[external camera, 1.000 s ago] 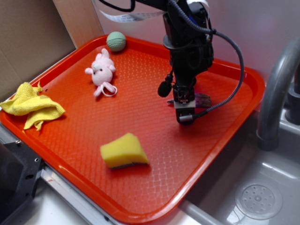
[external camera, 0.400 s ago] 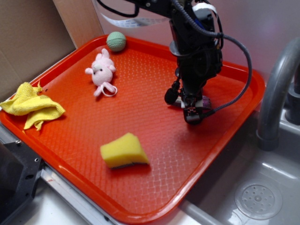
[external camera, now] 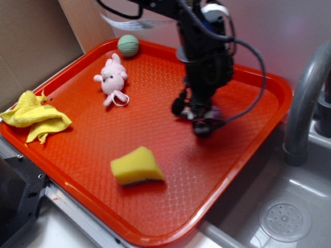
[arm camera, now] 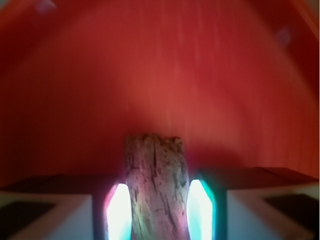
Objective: Grab the wood chip.
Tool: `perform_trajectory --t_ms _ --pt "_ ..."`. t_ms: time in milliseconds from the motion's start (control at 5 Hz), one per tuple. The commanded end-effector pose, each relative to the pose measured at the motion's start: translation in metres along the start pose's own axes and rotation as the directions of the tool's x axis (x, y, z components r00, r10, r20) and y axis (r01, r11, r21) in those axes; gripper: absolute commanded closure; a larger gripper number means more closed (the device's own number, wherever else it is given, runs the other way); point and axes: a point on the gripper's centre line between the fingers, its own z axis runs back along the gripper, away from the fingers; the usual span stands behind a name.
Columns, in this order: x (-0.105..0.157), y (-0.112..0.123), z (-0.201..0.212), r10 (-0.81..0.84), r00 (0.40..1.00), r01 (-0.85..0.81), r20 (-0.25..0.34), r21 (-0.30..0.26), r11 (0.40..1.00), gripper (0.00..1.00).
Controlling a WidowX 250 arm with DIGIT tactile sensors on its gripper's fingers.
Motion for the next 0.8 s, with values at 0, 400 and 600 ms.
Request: perform_trajectory --t_ms 0,400,600 --pt "-0.053 0.04 0.113 0.448 0.894 -0.448 0.017 0.002 0.894 1.0" --pt "-0.111 0.037 0.198 0.822 0.567 -0.824 -0.057 -0.017 0.567 1.0" --pt "-0.114 0.028 0.217 0.914 0.406 -0.913 -0.023 -0.064 0.404 1.0"
